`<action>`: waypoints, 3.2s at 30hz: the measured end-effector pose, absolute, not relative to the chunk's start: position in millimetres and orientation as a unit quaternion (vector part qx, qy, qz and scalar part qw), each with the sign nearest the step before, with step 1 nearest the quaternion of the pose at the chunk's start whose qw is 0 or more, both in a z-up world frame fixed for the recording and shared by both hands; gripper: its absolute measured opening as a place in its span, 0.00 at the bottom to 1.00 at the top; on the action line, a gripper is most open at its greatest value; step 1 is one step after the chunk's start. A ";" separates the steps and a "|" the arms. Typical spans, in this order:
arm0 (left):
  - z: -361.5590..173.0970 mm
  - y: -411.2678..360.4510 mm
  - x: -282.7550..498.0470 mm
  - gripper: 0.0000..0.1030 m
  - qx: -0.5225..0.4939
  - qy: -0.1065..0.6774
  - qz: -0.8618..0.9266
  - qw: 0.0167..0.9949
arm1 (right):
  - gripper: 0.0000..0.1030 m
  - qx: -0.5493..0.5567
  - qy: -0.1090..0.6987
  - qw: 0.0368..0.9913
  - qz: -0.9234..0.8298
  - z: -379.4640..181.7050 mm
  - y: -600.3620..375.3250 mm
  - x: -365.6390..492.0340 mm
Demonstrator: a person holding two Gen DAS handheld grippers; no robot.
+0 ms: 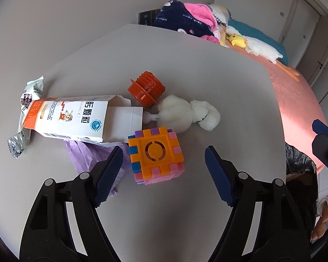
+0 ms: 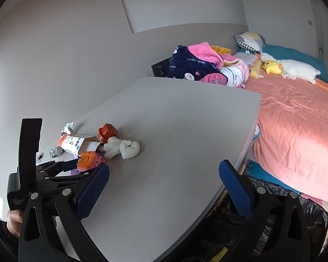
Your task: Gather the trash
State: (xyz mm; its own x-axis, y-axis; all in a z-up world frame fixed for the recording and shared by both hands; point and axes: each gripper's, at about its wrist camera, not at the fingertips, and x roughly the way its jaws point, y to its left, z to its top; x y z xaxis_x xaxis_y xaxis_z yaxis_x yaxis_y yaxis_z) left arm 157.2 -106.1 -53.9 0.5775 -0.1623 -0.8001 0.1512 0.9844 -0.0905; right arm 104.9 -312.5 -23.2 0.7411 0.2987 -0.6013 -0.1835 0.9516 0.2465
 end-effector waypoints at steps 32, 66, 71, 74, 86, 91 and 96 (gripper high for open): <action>-55.8 -53.4 164.8 0.39 -0.030 0.472 -0.062 0.879 | 0.87 -0.012 0.425 0.890 0.166 -57.7 -209.5 197.9; -31.7 -98.2 146.1 0.39 0.014 0.446 -0.105 0.889 | 0.42 0.069 0.412 0.894 0.161 -41.1 -267.6 139.2; -24.5 -114.5 133.7 0.39 0.015 0.438 -0.121 0.891 | 0.42 0.083 0.399 0.901 0.150 -29.5 -290.1 118.7; -20.6 -120.9 124.5 0.39 0.005 0.436 -0.138 0.889 | 0.43 0.095 0.392 0.904 0.144 -24.2 -303.4 106.3; 6.3 -137.8 87.4 0.39 -0.004 0.416 -0.160 0.895 | 0.43 0.117 0.366 0.914 0.129 -6.5 -336.3 60.8; 20.3 -141.1 75.6 0.39 -0.005 0.405 -0.163 0.900 | 0.44 0.118 0.352 0.920 0.128 3.2 -342.7 44.5; 32.2 -143.1 64.8 0.39 -0.004 0.392 -0.167 0.905 | 0.44 0.122 0.341 0.924 0.124 11.0 -348.3 31.8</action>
